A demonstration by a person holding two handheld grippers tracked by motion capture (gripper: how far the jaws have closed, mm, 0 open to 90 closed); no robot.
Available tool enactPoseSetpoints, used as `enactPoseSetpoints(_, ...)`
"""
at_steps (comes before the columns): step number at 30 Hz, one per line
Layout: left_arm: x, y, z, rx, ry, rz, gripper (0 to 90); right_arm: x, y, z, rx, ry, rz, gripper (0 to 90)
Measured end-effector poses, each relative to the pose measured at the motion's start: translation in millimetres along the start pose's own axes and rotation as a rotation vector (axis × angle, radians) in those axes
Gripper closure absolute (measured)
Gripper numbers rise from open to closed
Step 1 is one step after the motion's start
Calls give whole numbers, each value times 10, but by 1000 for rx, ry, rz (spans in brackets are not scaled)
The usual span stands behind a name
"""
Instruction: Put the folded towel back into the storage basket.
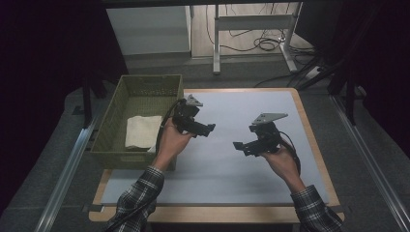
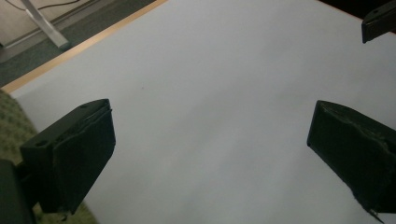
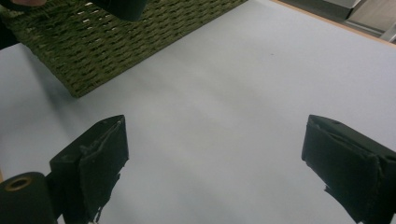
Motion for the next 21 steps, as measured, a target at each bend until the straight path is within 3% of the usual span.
enactPoseSetpoints(10,186,-73,-339,29,52,-7,12,-196,182,-193,19,27,-1,75)
enactPoseSetpoints(15,257,-31,-478,36,68,-8,10,-286,301,-300,41,39,-2,75)
enactPoseSetpoints(21,292,88,-606,13,94,-25,10,-397,416,-385,51,51,-6,75)
Point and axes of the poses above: each handheld gripper's, and its own axes: x roughly forward along the jaws, y roughly out of its underside, z roughly to its left, the point moved 9 cm from there along x, roughly forward along the jaws, and after that the axes turned 4 degrees about x, right-handed, at the moved point
